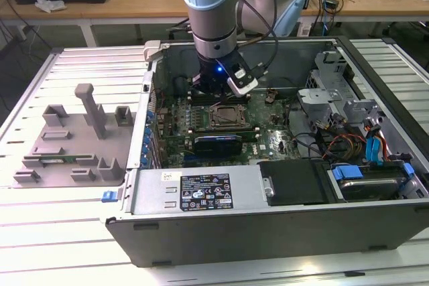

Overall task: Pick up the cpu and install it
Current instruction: 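Install the first cpu locking lever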

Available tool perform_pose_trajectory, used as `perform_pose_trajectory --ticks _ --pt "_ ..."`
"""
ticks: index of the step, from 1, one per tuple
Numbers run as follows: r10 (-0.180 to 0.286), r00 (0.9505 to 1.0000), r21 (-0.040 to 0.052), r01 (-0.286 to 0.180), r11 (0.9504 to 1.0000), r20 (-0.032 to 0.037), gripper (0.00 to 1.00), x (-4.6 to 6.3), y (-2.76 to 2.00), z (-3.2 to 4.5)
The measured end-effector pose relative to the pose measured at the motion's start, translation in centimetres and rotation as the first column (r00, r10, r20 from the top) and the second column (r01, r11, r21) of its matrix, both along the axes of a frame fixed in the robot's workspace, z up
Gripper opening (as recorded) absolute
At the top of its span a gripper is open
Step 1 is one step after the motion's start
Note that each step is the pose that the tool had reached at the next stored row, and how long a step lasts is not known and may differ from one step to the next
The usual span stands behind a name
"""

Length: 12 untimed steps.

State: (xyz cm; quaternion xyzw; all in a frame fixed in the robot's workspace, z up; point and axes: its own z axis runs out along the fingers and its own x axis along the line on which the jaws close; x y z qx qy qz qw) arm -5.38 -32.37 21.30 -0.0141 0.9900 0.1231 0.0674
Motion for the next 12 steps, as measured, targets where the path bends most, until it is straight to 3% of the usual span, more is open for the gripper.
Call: perform_pose_trajectory --ticks 1,5,8,12 --pt "-0.004 1.0000 -0.0003 0.004 1.0000 0.0003 0.11 -0.03 0.04 -0.05" --pt "-0.016 0.9998 0.0001 0.016 0.9999 0.0139 0.11 -0.07 0.17 -0.23" --pt "-0.023 0.9995 -0.0012 0.023 0.9997 0.0199 0.11 -0.08 0.36 -0.36" --pt "-0.028 0.9994 -0.0271 0.029 0.9992 0.0207 0.11 -0.08 0.73 -0.48"
